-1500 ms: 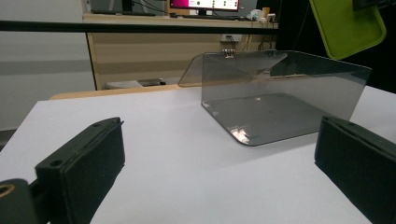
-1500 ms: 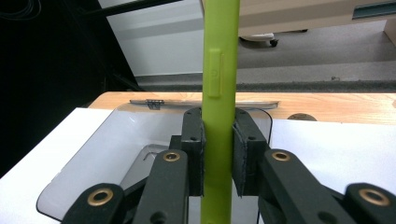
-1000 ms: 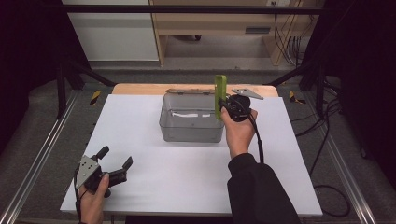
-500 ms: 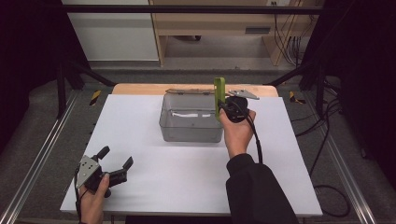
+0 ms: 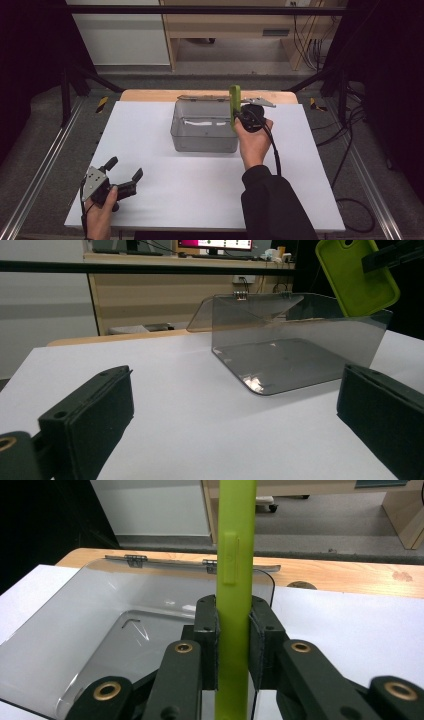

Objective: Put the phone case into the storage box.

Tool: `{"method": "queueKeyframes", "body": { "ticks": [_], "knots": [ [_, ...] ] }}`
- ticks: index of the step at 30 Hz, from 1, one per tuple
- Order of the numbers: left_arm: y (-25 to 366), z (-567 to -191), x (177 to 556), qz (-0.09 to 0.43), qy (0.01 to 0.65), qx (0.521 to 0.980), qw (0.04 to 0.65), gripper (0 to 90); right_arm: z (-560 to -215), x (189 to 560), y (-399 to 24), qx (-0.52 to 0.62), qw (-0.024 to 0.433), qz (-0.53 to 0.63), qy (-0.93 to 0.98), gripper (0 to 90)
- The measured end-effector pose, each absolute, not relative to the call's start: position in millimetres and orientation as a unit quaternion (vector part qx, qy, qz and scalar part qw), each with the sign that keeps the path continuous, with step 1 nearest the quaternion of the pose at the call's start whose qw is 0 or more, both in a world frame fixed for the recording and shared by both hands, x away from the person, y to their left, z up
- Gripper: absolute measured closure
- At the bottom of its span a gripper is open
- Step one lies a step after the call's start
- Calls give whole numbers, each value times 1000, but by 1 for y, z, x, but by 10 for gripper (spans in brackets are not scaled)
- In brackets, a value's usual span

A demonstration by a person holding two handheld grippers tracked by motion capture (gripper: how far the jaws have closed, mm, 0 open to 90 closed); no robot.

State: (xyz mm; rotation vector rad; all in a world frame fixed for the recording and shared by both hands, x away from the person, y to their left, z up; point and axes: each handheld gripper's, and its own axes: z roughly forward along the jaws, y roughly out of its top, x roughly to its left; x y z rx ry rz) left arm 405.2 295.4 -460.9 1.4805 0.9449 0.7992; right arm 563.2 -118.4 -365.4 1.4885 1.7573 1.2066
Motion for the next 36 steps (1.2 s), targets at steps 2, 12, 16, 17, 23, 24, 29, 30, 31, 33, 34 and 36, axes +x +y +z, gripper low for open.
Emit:
{"method": "queueKeyframes", "body": {
  "ticks": [2, 12, 16, 17, 23, 24, 29, 30, 31, 33, 34, 36],
  "knots": [
    [295, -461, 405, 340, 403, 630, 570, 16, -366, 564, -118, 552, 267, 445, 652, 773],
    [295, -461, 405, 339, 402, 632, 570, 16, -368, 566, -120, 554, 265, 439, 655, 772],
    [294, -461, 405, 338, 401, 632, 570, 16, -369, 566, -119, 554, 263, 438, 657, 773],
    [294, -461, 405, 338, 401, 632, 570, 16, -369, 567, -119, 554, 263, 438, 657, 772],
    [294, -461, 405, 339, 398, 633, 571, 16, -371, 568, -118, 556, 259, 433, 661, 772],
    [294, -461, 405, 339, 397, 633, 571, 16, -371, 568, -117, 556, 258, 432, 662, 772],
    [294, -461, 405, 339, 396, 635, 571, 16, -373, 570, -116, 558, 253, 428, 664, 772],
    [293, -461, 405, 339, 396, 635, 571, 16, -374, 570, -116, 559, 251, 428, 664, 772],
    [294, -461, 405, 339, 396, 635, 571, 16, -374, 571, -116, 559, 251, 427, 665, 772],
    [294, -461, 405, 338, 395, 635, 571, 16, -375, 572, -115, 560, 250, 426, 665, 772],
    [294, -461, 405, 338, 396, 635, 571, 16, -375, 572, -115, 560, 250, 425, 665, 772],
    [294, -461, 405, 338, 396, 635, 571, 16, -376, 573, -115, 561, 250, 424, 666, 771]
  ]
}}
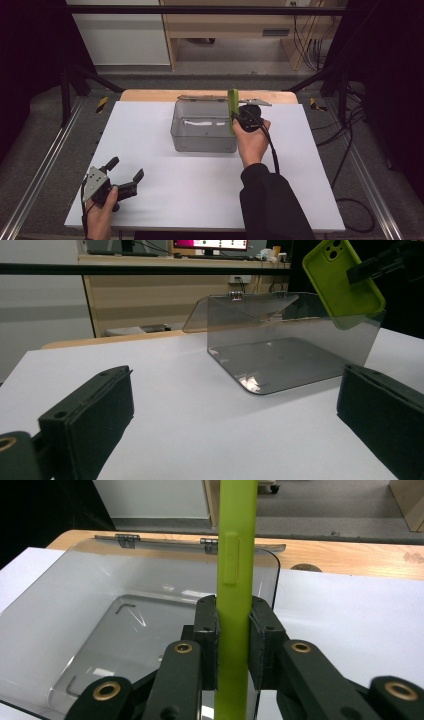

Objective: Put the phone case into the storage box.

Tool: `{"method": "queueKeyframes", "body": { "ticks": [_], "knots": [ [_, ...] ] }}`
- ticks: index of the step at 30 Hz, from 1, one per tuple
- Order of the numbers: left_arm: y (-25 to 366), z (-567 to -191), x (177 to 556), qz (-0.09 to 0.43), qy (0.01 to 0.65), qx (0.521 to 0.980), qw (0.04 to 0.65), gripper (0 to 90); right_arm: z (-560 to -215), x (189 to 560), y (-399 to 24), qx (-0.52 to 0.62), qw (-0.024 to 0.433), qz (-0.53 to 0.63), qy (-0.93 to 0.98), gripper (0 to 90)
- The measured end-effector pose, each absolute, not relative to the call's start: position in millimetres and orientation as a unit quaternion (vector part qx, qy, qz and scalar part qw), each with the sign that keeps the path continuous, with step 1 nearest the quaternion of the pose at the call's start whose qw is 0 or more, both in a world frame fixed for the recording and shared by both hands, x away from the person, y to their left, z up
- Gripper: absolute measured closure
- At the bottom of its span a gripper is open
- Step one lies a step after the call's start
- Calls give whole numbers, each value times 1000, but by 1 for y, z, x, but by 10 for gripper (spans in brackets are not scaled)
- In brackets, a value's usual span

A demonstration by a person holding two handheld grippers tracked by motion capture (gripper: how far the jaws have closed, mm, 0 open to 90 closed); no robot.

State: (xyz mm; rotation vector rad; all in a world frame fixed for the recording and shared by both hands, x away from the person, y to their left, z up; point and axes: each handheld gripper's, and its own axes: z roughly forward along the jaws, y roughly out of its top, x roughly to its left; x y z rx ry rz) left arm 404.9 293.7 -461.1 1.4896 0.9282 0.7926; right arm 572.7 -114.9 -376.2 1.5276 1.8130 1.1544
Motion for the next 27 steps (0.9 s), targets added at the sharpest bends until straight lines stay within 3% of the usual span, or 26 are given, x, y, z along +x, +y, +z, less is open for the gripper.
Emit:
{"method": "queueKeyframes", "body": {
  "ticks": [27],
  "knots": [
    [293, -461, 405, 335, 394, 636, 573, 16, -382, 576, -113, 569, 240, 411, 671, 771]
  ]
}}
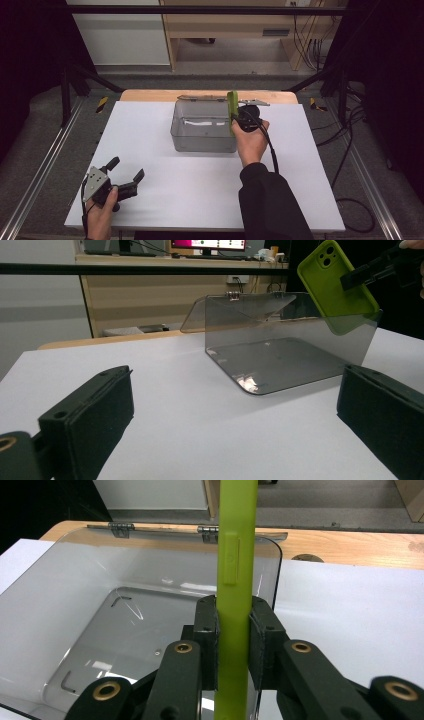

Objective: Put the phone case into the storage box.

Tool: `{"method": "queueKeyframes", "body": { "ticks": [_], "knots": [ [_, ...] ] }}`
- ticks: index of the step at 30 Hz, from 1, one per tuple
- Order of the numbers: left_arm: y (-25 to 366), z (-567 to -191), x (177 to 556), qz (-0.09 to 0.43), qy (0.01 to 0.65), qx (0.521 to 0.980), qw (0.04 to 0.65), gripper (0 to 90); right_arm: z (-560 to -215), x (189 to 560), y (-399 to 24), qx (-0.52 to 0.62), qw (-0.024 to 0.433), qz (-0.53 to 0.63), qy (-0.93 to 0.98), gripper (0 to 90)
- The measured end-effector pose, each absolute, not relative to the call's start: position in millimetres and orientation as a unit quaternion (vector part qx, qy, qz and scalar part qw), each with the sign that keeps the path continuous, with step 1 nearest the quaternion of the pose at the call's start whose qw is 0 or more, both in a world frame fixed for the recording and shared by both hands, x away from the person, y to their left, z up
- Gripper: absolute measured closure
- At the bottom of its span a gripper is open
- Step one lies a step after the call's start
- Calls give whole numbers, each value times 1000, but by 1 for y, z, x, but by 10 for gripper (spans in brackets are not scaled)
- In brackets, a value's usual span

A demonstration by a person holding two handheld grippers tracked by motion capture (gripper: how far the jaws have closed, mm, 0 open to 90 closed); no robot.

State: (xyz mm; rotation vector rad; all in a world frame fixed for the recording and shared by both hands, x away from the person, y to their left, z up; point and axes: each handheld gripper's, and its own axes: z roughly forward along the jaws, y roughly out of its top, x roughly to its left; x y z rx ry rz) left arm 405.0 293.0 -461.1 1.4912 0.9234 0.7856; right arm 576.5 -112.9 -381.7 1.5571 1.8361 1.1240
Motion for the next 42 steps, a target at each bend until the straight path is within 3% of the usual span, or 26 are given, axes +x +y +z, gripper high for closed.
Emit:
{"method": "queueKeyframes", "body": {
  "ticks": [42],
  "knots": [
    [292, -461, 405, 332, 390, 639, 574, 19, -394, 579, -112, 575, 224, 399, 678, 770]
  ]
}}
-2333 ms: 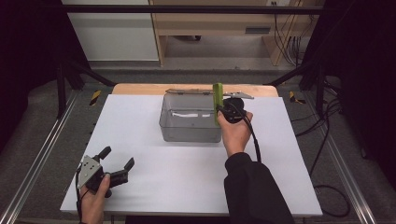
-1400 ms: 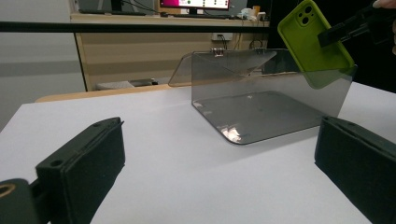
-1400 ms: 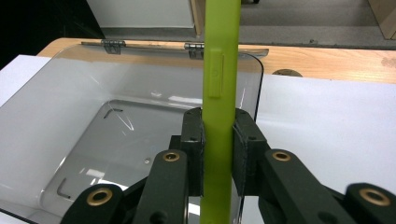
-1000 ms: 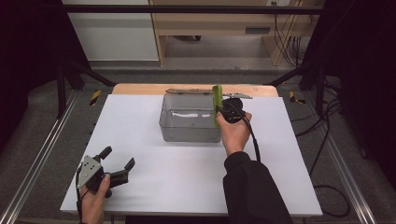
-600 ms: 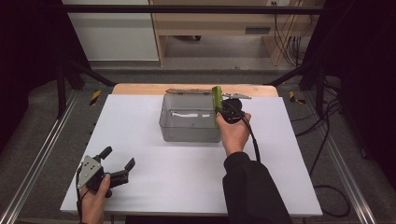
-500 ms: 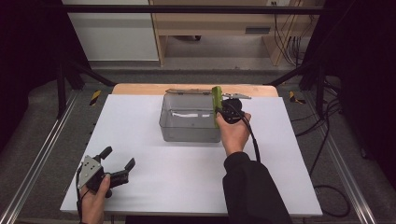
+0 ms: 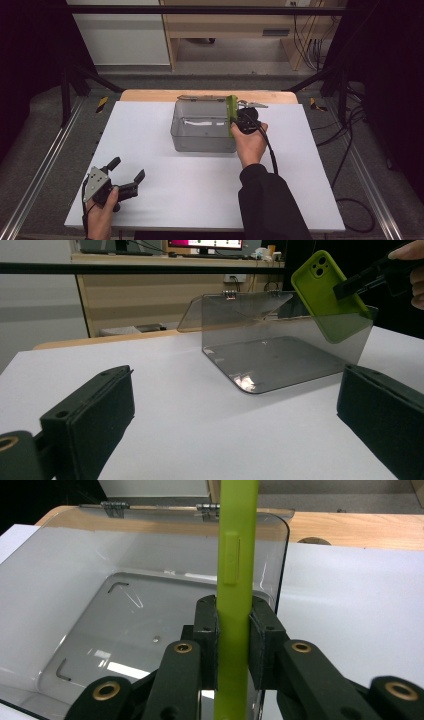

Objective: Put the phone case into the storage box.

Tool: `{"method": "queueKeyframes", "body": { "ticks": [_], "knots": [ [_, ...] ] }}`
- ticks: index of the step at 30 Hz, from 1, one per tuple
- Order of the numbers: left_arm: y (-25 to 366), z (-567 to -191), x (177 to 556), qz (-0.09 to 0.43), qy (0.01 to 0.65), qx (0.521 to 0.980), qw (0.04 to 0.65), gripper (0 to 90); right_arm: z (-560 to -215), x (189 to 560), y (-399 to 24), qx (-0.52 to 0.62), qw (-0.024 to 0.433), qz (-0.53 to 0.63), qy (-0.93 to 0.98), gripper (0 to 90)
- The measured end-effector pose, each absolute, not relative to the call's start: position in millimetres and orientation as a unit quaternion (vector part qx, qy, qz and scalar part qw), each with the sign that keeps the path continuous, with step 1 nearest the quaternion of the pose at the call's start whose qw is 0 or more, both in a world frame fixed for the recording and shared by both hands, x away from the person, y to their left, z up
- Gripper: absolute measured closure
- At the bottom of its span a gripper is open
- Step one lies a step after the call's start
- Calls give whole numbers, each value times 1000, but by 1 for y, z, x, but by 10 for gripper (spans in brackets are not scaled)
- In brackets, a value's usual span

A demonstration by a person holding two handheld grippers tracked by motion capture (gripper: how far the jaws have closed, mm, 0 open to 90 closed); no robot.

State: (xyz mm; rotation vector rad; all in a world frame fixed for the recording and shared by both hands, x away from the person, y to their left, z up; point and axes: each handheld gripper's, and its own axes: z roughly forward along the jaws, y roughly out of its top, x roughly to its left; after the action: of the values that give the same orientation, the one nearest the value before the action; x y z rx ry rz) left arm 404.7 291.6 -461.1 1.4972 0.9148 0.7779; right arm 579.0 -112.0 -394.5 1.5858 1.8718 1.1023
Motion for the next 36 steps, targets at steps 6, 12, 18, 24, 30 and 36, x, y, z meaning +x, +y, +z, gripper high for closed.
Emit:
{"method": "queueKeyframes", "body": {
  "ticks": [6, 12, 18, 24, 30, 36],
  "knots": [
    [291, -461, 405, 331, 390, 640, 574, 19, -397, 580, -111, 573, 220, 396, 683, 771],
    [291, -461, 405, 329, 389, 641, 574, 18, -401, 582, -111, 576, 213, 393, 685, 771],
    [291, -461, 405, 329, 388, 643, 573, 19, -404, 583, -109, 576, 210, 388, 689, 770],
    [291, -461, 405, 328, 388, 643, 574, 18, -407, 584, -108, 577, 203, 386, 691, 770],
    [291, -461, 405, 327, 386, 644, 574, 18, -409, 585, -108, 578, 198, 386, 691, 770],
    [291, -461, 405, 326, 386, 644, 574, 19, -409, 585, -108, 579, 195, 385, 691, 770]
  ]
}}
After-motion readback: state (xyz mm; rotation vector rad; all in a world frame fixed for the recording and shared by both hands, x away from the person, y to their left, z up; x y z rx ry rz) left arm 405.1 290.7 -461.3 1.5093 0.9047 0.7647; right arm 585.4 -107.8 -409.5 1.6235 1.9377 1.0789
